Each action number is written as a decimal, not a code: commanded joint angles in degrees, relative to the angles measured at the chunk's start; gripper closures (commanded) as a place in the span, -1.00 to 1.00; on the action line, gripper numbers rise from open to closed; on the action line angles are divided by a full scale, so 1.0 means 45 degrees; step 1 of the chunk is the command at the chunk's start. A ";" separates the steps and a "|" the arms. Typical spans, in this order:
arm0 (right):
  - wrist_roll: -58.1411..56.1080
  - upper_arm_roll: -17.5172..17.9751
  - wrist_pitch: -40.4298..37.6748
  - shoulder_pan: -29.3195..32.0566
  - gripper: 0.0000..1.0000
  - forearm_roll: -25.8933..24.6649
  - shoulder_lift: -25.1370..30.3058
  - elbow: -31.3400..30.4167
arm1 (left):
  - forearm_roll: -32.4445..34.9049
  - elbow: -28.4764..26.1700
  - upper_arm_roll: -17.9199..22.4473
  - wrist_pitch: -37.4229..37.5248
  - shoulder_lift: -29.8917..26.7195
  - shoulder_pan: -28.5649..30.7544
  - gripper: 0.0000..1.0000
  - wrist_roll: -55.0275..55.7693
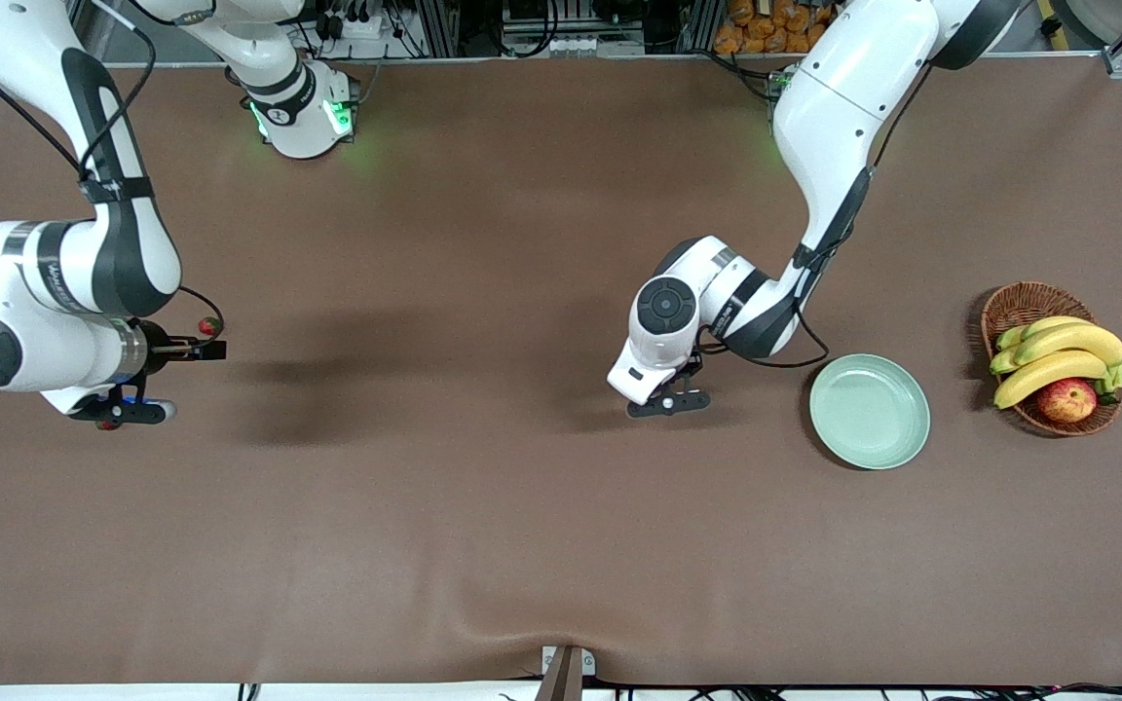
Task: Collect all strawberries into plate
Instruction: 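Carry the strawberry to the plate while the right gripper reaches another, then release the strawberry onto the plate while the right gripper grasps another, then set the second strawberry mid-table with the right gripper while the left gripper approaches, then reach the last strawberry with the right gripper while the left gripper lowers, then grasp the last strawberry with the right gripper while the left gripper grasps another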
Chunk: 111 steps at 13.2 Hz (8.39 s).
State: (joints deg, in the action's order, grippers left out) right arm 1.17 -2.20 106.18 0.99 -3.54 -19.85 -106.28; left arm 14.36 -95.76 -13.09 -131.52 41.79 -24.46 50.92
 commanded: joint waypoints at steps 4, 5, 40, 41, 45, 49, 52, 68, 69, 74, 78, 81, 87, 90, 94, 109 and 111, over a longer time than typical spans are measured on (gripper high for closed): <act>-0.2153 0.0236 0.2829 0.1556 -1.00 -0.0307 0.0115 -0.2436 | 0.0248 0.0283 -0.0001 -0.0032 0.0069 -0.0014 1.00 0.0033; -0.2387 0.0236 0.3063 0.1673 -1.00 -0.0307 -0.0060 -0.2456 | 0.0228 0.0283 -0.0001 -0.0032 -0.0047 0.0082 1.00 0.0052; -0.3678 0.2769 0.3749 0.2495 0.67 0.2750 -0.0746 -0.2616 | 0.0208 0.1884 -0.0566 0.3347 -0.3504 0.6568 -1.00 -0.5788; -0.3678 0.3297 0.3787 0.2437 0.67 0.3262 -0.0785 -0.2265 | 0.0208 0.1923 -0.0800 0.3347 -0.3525 0.6606 -1.00 -0.5729; -0.3503 0.3790 0.4176 0.0626 0.68 0.4551 -0.0921 -0.0741 | 0.0015 0.2138 -0.1328 0.3347 -0.3525 0.6568 -1.00 -0.5592; -0.1091 0.3771 0.6772 -0.2341 0.71 0.5748 -0.1602 0.0078 | -0.0905 0.2139 -0.1678 0.3347 -0.3486 0.6412 -1.00 -0.4229; 0.1919 0.3693 0.7553 -0.4413 0.71 0.5592 -0.2929 0.1932 | -0.0905 0.2119 -0.2032 0.3347 -0.3428 0.6062 -1.00 -0.2746; 0.3530 0.1993 1.2265 -0.7936 -1.00 0.5553 -0.6098 0.3540 | -0.0690 0.1846 -0.2013 0.3366 -0.2978 0.4107 -1.00 0.0134; 0.3451 0.1955 1.2187 -0.7761 -1.00 0.5533 -0.5865 0.3424 | -0.0690 0.1846 -0.2013 0.3366 -0.2978 0.4146 -1.00 -0.0140; 0.0980 0.1702 0.9366 -0.5832 -1.00 0.5514 -0.3662 0.2506 | -0.0690 0.1768 -0.2013 0.3580 -0.3095 0.4574 -1.00 -0.1330; -0.2596 0.1681 0.6097 -0.3039 -1.00 0.5494 -0.1902 0.1473 | -0.0710 0.1768 -0.1993 0.3659 -0.3134 0.4673 -1.00 -0.1647; -0.5310 0.0961 0.5741 -0.1319 -1.00 0.5261 -0.0787 -0.0282 | -0.0729 0.1768 -0.1993 0.3659 -0.3115 0.4654 -1.00 -0.1393; -0.8612 -0.1444 0.5838 0.0068 -1.00 0.2606 -0.0941 -0.1284 | -0.0730 0.1865 -0.1994 0.3426 -0.2297 0.2746 -1.00 0.1996; -1.0703 -0.1444 0.6363 0.1047 -1.00 0.1338 -0.1136 -0.1187 | -0.0807 0.2177 -0.1915 0.2434 -0.1418 0.1960 -1.00 0.3721; -1.3922 -0.1425 0.7068 0.1848 -1.00 0.0865 -0.2109 -0.0487 | -0.0749 0.3755 -0.1625 0.1042 0.0377 0.0304 -1.00 0.5636; -2.0845 -0.1347 0.8182 0.3276 -1.00 0.1119 -0.4750 0.1860 | 0.0947 0.4756 0.0721 -0.1536 0.2588 -0.2847 -0.44 0.2868; -2.0846 -0.1327 0.8182 0.3276 -1.00 0.1158 -0.4847 0.1860 | 0.1048 0.4756 0.0721 -0.1536 0.2608 -0.2788 -0.45 0.1931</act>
State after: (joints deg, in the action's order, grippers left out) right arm -83.19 -9.33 138.72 13.95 1.25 -40.72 -97.96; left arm 17.65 -75.77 -10.35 -138.27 52.72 -37.22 62.97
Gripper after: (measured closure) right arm 0.000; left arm 0.282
